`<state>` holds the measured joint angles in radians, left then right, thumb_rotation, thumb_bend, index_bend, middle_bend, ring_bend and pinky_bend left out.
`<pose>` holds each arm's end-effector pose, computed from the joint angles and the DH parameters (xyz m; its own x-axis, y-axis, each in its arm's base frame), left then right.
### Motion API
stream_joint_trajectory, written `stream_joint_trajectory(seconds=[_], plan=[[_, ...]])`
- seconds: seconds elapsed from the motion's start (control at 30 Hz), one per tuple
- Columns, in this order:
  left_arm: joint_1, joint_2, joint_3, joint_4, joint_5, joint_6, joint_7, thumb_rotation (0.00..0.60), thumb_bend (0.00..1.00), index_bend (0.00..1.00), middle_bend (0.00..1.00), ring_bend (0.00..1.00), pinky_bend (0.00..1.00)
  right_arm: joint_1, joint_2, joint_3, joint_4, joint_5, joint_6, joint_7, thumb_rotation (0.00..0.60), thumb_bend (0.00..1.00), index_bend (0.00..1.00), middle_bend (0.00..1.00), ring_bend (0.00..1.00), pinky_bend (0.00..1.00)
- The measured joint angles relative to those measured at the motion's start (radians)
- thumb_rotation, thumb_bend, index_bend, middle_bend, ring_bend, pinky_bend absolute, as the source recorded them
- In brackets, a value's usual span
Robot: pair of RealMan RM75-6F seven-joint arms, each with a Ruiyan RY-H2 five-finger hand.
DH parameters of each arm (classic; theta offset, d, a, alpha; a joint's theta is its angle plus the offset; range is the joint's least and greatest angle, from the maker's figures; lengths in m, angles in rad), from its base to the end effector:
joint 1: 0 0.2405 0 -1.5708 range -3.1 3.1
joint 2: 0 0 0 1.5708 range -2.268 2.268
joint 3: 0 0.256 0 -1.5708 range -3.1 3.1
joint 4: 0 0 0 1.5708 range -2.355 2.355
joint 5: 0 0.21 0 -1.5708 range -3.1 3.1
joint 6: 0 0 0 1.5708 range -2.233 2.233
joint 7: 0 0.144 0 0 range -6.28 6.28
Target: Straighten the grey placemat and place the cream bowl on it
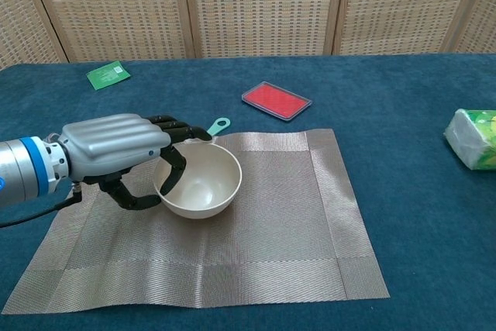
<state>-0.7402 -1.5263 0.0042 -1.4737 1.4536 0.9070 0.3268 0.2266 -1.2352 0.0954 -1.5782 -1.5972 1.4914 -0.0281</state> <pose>-0.1545 0.2920 -0.0424 0.6790 0.2196 0.7005 0.6193 -0.6837 -0.3860 -0.2600 -0.2282 0.1278 0.3380 0.0952 0.9363 -0.9061 -0.2361 0.3511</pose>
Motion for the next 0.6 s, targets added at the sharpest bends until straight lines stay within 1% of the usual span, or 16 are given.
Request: stream_joint_trajectory(seconds=[0.03, 0.07, 0.13, 0.23, 0.33, 0.43, 0.6], plan=[[0.001, 0.001, 0.0, -0.003, -0.004, 0.0, 0.002, 0.6, 0.0, 0.04, 0.0, 0.0, 0.0, 0.0, 0.0, 0.0, -0.001, 0.0, 0.001, 0.001, 0.6, 0.0, 0.04, 0.0, 0.0, 0.0], [0.002, 0.005, -0.001, -0.009, -0.01, -0.001, 0.005, 0.6, 0.0, 0.01, 0.0, 0.0, 0.0, 0.0, 0.001, 0.0, -0.001, 0.0, 0.001, 0.001, 0.6, 0.0, 0.04, 0.0, 0.0, 0.0], [0.007, 0.018, -0.004, -0.025, -0.022, -0.001, 0.009, 0.6, 0.0, 0.0, 0.0, 0.0, 0.0, -0.001, 0.003, 0.0, -0.003, -0.003, 0.004, 0.003, 0.6, 0.0, 0.04, 0.0, 0.0, 0.0], [0.023, 0.057, -0.012, -0.071, -0.026, 0.034, -0.001, 0.6, 0.0, 0.0, 0.0, 0.0, 0.0, -0.004, 0.007, -0.001, -0.008, -0.008, 0.01, 0.005, 0.6, 0.0, 0.04, 0.0, 0.0, 0.0], [0.052, 0.1, -0.021, -0.113, -0.018, 0.106, -0.029, 0.6, 0.0, 0.0, 0.0, 0.0, 0.0, -0.006, 0.009, -0.001, -0.01, -0.012, 0.016, 0.005, 0.6, 0.0, 0.04, 0.0, 0.0, 0.0], [0.096, 0.141, -0.03, -0.146, -0.006, 0.204, -0.056, 0.6, 0.0, 0.0, 0.0, 0.0, 0.0, -0.008, 0.009, 0.001, -0.009, -0.012, 0.02, -0.002, 0.6, 0.0, 0.04, 0.0, 0.0, 0.0], [0.218, 0.212, -0.037, -0.204, 0.001, 0.411, -0.085, 0.6, 0.0, 0.0, 0.0, 0.0, 0.0, -0.011, 0.003, 0.014, 0.003, 0.013, 0.024, -0.033, 0.6, 0.0, 0.04, 0.0, 0.0, 0.0]])
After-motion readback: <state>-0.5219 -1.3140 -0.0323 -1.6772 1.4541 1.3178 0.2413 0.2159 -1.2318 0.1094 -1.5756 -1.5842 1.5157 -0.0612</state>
